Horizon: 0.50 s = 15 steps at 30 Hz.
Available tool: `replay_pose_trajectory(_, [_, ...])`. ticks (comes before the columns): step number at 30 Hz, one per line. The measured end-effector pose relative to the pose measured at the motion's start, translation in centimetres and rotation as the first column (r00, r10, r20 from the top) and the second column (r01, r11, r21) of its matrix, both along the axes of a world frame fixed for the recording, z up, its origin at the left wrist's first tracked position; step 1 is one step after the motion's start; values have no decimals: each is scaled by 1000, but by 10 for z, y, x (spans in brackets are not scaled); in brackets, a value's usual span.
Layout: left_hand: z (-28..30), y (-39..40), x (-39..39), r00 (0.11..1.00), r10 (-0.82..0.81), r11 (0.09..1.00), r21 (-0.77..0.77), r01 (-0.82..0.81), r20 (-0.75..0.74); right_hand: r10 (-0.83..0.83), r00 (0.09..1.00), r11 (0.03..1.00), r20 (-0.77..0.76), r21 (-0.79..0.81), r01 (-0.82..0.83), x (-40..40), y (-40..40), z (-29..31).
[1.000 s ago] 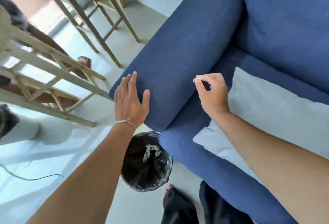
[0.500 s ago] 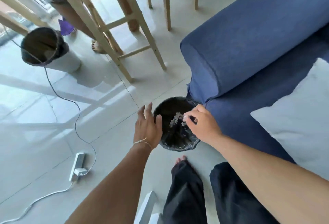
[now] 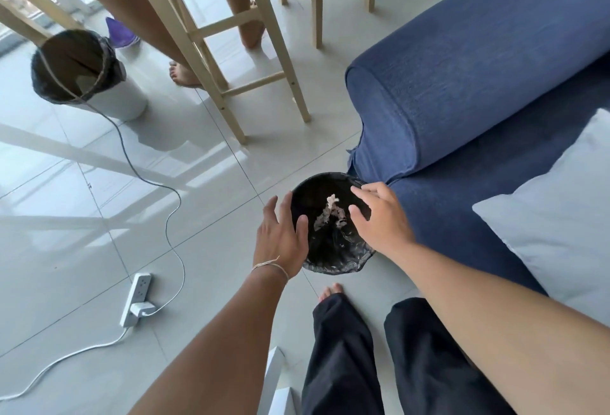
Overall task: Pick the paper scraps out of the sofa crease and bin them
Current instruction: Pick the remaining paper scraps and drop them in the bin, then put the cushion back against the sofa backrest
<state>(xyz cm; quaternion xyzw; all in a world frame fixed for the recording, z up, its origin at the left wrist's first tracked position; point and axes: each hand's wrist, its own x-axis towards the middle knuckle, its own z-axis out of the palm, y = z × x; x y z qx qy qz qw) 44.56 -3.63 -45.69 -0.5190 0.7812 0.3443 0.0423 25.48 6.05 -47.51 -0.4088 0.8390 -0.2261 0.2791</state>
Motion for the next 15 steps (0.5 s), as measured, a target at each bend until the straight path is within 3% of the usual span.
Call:
replay_pose_trajectory(6, [10, 13, -21, 998, -61, 998, -10, 60, -28, -180, 981, 983, -74, -51, 176, -17, 27, -1])
replay_pose_trajectory(15, [41, 55, -127, 916, -358, 932, -119, 341, -181, -417, 903, 886, -99, -265, 380, -112, 62, 42])
